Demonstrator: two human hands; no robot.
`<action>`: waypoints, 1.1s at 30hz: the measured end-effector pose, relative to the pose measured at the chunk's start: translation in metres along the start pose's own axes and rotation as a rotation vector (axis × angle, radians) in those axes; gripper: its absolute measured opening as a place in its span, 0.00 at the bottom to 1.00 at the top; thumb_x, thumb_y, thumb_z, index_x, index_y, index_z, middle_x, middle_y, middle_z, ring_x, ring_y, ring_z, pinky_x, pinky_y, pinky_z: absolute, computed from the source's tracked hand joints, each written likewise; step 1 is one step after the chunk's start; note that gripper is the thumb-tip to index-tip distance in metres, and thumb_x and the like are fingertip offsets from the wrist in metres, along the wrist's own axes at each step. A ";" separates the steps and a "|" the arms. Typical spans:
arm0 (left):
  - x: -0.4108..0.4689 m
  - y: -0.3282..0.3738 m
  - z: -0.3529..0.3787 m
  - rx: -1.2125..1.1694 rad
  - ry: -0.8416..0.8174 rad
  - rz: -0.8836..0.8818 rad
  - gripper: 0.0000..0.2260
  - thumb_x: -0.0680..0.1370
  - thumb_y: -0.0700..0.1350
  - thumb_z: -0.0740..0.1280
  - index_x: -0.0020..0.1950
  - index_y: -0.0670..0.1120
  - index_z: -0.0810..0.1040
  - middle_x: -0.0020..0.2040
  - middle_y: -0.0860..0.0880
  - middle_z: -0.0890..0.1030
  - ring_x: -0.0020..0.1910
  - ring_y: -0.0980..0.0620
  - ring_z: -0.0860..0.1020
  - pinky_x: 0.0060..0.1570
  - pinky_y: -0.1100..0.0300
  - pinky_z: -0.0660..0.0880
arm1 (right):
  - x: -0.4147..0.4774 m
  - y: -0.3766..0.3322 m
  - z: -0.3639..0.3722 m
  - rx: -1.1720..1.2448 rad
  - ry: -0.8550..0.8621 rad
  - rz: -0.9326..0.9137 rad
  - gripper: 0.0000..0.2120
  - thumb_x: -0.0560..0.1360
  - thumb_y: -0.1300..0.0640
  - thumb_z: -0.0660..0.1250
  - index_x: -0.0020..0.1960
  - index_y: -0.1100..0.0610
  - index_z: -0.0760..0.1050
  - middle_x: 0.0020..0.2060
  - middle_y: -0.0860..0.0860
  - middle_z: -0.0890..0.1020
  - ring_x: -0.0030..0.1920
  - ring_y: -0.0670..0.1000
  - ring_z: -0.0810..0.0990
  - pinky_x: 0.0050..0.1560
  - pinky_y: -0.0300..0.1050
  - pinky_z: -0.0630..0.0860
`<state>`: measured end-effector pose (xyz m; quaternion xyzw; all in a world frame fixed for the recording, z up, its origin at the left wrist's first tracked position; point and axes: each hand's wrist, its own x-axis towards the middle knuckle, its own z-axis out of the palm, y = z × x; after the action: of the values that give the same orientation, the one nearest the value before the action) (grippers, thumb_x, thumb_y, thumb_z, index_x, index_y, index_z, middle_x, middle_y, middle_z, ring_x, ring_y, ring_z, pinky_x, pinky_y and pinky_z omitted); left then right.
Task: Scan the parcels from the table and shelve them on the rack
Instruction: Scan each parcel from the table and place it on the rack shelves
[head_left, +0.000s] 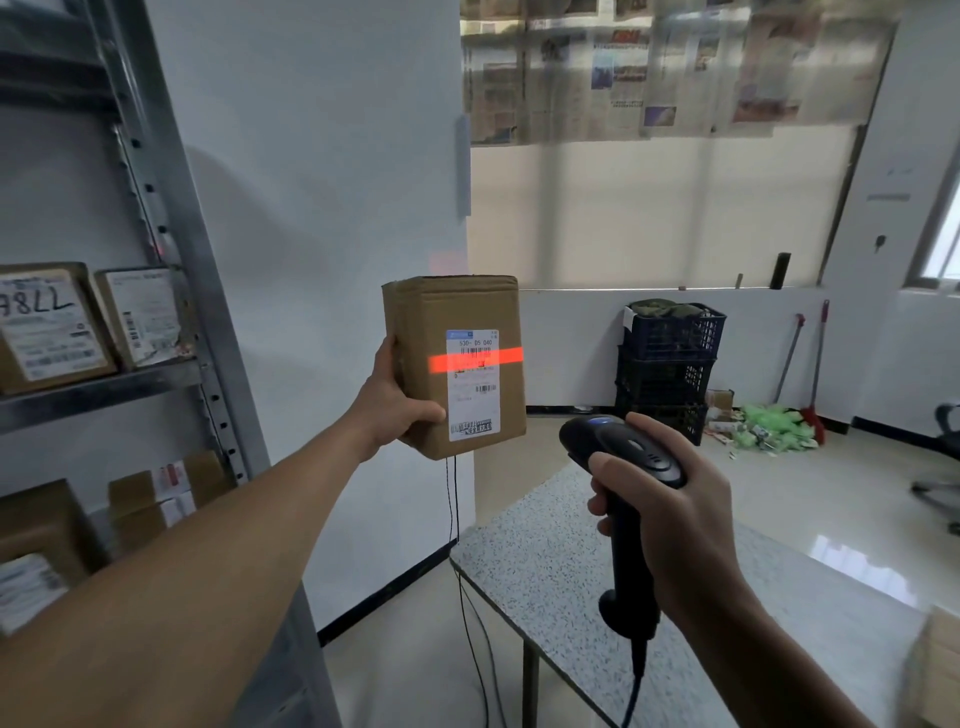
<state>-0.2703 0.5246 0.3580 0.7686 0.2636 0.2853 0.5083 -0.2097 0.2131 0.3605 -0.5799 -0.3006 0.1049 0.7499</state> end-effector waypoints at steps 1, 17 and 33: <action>-0.001 0.001 0.000 0.002 0.003 -0.003 0.57 0.60 0.41 0.78 0.79 0.65 0.49 0.66 0.50 0.74 0.61 0.44 0.78 0.40 0.47 0.83 | 0.000 0.000 0.000 0.003 0.007 0.002 0.21 0.71 0.69 0.74 0.46 0.42 0.81 0.39 0.57 0.85 0.32 0.56 0.81 0.32 0.48 0.77; -0.046 0.017 -0.044 0.012 0.082 0.005 0.53 0.70 0.31 0.76 0.81 0.61 0.46 0.59 0.54 0.72 0.59 0.45 0.77 0.38 0.52 0.83 | -0.004 -0.007 0.016 0.029 -0.106 -0.077 0.27 0.61 0.53 0.75 0.58 0.39 0.75 0.54 0.53 0.82 0.47 0.61 0.85 0.38 0.47 0.83; -0.230 -0.014 -0.278 0.006 0.473 -0.112 0.55 0.69 0.30 0.76 0.81 0.62 0.47 0.70 0.53 0.67 0.65 0.45 0.73 0.59 0.38 0.77 | -0.087 0.000 0.203 0.165 -0.413 0.033 0.24 0.69 0.64 0.78 0.56 0.39 0.81 0.51 0.52 0.86 0.48 0.63 0.86 0.44 0.56 0.82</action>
<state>-0.6285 0.5451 0.3943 0.6661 0.4183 0.4280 0.4452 -0.3949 0.3328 0.3615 -0.4875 -0.4285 0.2577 0.7157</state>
